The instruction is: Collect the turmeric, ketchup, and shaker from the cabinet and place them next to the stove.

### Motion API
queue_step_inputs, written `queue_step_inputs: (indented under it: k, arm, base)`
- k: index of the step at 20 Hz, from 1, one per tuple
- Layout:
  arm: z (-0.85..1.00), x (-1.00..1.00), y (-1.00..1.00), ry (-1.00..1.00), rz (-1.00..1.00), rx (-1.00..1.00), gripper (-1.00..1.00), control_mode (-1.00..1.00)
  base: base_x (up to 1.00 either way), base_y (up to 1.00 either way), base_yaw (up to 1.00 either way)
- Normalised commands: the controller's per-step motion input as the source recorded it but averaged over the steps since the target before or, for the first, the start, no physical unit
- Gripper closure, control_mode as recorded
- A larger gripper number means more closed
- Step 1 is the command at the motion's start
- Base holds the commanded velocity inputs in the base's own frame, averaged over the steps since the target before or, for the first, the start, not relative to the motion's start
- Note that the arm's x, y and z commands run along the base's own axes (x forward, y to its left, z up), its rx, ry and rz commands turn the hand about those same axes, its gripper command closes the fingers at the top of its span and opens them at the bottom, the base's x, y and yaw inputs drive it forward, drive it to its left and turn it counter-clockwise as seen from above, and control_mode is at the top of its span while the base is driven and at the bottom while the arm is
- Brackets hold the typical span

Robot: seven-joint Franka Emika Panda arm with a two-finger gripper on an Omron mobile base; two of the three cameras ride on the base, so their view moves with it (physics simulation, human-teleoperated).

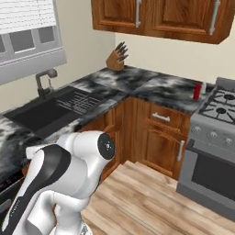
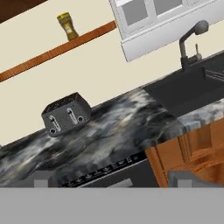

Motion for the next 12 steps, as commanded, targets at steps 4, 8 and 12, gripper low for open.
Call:
queue_step_inputs:
  k: [4,8,12]
  arm:
    - [0.0,0.0,0.0,0.0,0.0,0.0,-1.0,1.0]
    - [0.0,0.0,0.0,0.0,0.0,0.0,-1.0,1.0]
    - [0.0,0.0,0.0,0.0,0.0,0.0,-1.0,1.0]
  base:
    - [-0.74,-0.02,0.39]
    - [-0.75,0.0,0.37]
    - [-0.35,0.1,0.35]
